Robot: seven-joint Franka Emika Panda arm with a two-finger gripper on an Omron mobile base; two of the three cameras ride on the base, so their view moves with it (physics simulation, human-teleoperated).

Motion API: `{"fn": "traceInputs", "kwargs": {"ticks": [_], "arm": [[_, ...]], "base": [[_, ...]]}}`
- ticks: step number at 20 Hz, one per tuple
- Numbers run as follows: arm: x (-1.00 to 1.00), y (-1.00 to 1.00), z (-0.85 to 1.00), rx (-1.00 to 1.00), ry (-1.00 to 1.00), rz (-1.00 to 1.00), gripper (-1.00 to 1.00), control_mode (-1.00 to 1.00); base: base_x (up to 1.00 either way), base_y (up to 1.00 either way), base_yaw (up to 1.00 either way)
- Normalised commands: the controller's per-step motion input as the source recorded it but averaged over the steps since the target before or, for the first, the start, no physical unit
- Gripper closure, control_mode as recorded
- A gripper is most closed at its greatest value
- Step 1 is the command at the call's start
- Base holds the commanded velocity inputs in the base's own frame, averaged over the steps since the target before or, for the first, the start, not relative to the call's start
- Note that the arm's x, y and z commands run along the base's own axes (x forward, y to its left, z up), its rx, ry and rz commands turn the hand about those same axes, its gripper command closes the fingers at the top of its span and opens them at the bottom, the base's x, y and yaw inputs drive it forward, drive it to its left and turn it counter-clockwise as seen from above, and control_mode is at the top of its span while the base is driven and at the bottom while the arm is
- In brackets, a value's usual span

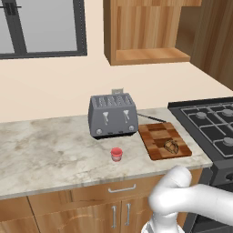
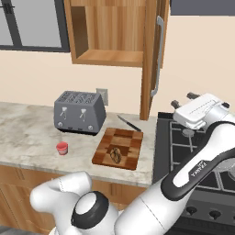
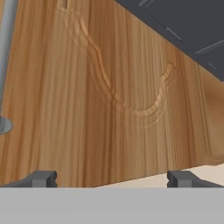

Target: Pick the bread, place it on the cutting board, pick the jam, place it on the counter, and close the cabinet.

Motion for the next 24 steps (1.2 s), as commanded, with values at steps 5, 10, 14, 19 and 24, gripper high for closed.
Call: {"fn": "traceInputs", "kwargs": {"ticks": [5, 10, 14, 19, 24], "arm": [[0.16, 0.07, 0.00, 0.00, 0.00, 0.05, -1.00, -1.00], [0.18, 0.04, 0.00, 0.00, 0.00, 0.05, -1.00, -1.00], [0.17, 0.01, 0.00, 0.00, 0.00, 0.05, -1.00, -1.00], [0.17, 0.00, 0.00, 0.00, 0.00, 0.07, -1.00, -1.00], [0.12, 0.00, 0.00, 0.00, 0.00, 0.07, -1.00, -1.00]], "base": [[0.00, 0.00, 0.00], [0.00, 0.00, 0.00], [0.00, 0.00, 0.00], [0.00, 0.00, 0.00], [0.00, 0.00, 0.00]]}}
